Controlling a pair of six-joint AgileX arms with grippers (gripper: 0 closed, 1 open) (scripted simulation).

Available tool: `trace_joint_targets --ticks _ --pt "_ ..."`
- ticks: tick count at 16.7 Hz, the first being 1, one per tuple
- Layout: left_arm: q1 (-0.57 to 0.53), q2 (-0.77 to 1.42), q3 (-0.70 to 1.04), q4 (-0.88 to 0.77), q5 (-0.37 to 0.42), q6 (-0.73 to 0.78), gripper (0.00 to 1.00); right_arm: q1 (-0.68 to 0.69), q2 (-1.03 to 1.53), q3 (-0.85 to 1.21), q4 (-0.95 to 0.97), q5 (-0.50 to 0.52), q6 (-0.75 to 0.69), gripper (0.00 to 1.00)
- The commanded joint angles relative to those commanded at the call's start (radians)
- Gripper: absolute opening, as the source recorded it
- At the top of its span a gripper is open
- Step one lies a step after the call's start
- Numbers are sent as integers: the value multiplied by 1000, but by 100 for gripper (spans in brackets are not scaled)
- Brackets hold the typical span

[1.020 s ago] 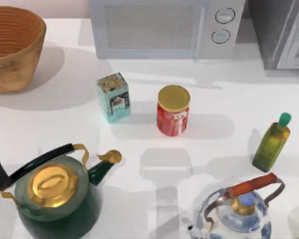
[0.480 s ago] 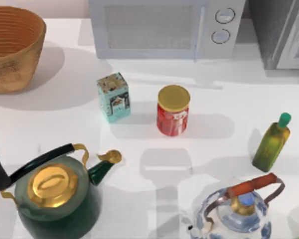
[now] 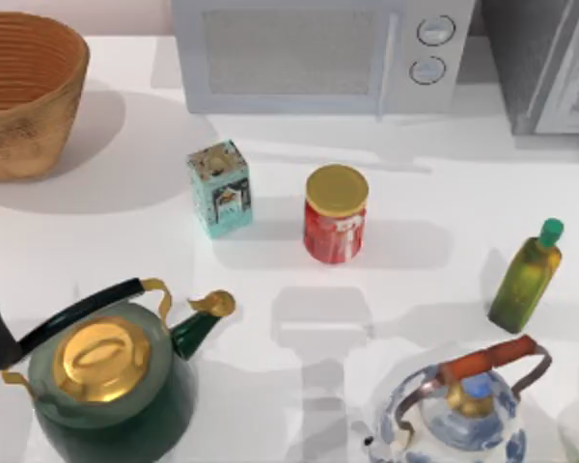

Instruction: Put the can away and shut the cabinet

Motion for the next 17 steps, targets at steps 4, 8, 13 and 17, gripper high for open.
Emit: trace_joint_targets --ticks 4,8,13,17 --pt "0 0 0 0 0 0 100 14 -38 104 -119 8 -2 100" --pt "0 0 0 0 0 0 100 14 -40 107 -122 8 -2 100" --pt "0 0 0 0 0 0 100 55 -38 118 -122 72 -17 100" --pt "0 0 0 0 0 0 100 253 -34 137 -135 303 -31 100"
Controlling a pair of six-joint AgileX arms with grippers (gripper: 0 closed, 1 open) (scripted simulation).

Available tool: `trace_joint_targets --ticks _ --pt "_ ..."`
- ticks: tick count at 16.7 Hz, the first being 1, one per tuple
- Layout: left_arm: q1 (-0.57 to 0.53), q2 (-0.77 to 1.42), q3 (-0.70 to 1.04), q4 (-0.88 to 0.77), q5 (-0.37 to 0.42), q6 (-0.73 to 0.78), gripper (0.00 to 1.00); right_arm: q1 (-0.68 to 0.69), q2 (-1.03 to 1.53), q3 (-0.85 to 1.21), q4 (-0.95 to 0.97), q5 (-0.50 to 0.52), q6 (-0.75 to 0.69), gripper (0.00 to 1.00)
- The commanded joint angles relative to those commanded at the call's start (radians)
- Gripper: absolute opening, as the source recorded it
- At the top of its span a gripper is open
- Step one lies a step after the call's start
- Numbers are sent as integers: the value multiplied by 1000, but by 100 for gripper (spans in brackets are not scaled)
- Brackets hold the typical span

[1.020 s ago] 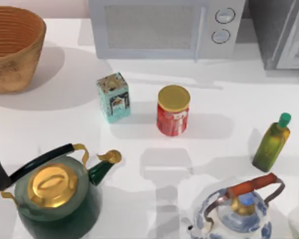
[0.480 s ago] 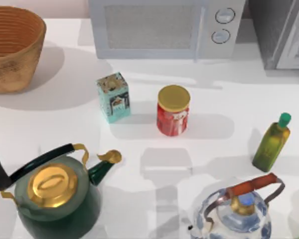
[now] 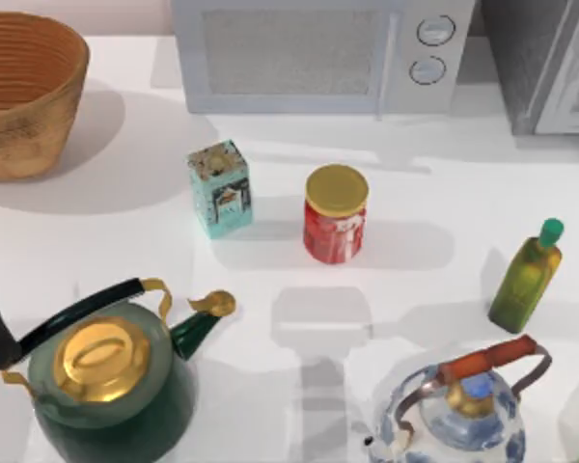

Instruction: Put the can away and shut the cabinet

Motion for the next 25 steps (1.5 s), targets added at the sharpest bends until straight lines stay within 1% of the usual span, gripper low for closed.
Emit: trace_joint_targets --ticks 3,9,11,13,15,17,21,22,25 --pt "0 0 0 0 0 0 100 247 3 8 -13 255 14 100" --pt "0 0 0 0 0 0 100 832 -17 -6 -29 800 52 100" --pt "0 0 0 0 0 0 100 995 -30 -17 -31 949 51 100" --pt "0 0 0 0 0 0 100 1120 -42 -31 -34 1069 45 100" --pt "0 0 0 0 0 0 100 1202 -50 -44 -37 1149 35 100" --pt "0 0 0 0 0 0 100 1241 -54 -52 -39 1187 29 100" --pt "0 0 0 0 0 0 100 1244 -54 -53 -39 1190 28 100" --pt "0 0 0 0 0 0 100 1222 -76 -45 -46 1208 17 100" --pt "0 0 0 0 0 0 100 1203 -40 -19 -36 1190 17 100"
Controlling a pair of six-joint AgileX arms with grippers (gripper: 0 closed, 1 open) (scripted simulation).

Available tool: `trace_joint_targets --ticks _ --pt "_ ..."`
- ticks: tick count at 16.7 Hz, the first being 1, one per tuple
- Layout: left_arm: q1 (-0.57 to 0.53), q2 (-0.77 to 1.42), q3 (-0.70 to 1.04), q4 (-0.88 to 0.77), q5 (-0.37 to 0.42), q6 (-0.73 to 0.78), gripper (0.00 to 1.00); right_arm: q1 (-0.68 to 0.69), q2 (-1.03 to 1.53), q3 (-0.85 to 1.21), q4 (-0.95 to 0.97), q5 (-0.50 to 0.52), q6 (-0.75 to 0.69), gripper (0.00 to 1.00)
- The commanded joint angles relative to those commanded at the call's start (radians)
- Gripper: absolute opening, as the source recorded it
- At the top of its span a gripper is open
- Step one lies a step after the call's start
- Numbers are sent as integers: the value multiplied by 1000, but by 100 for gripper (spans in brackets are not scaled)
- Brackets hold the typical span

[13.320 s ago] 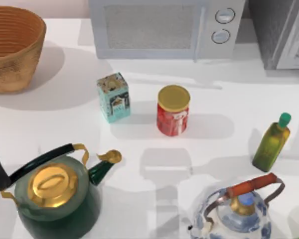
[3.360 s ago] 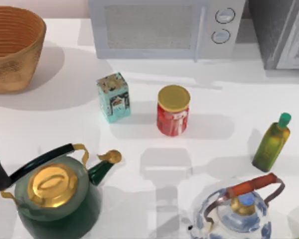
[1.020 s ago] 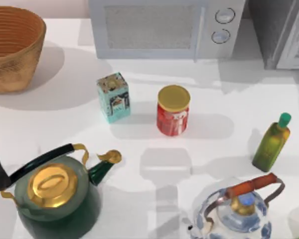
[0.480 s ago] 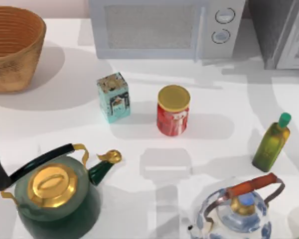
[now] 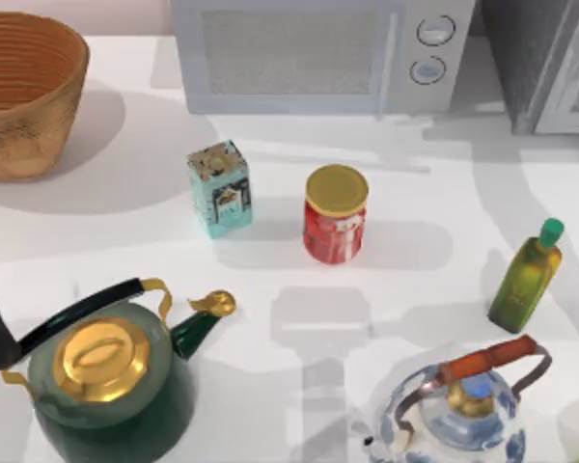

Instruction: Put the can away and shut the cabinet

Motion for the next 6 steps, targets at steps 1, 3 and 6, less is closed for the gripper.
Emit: trace_joint_targets --ticks 1,3,6 --pt "0 0 0 0 0 0 100 -13 24 17 7 -12 0 100" --pt "0 0 0 0 0 0 100 -41 74 52 22 -40 1 100" --pt "0 0 0 0 0 0 100 -65 114 79 36 -64 1 100"
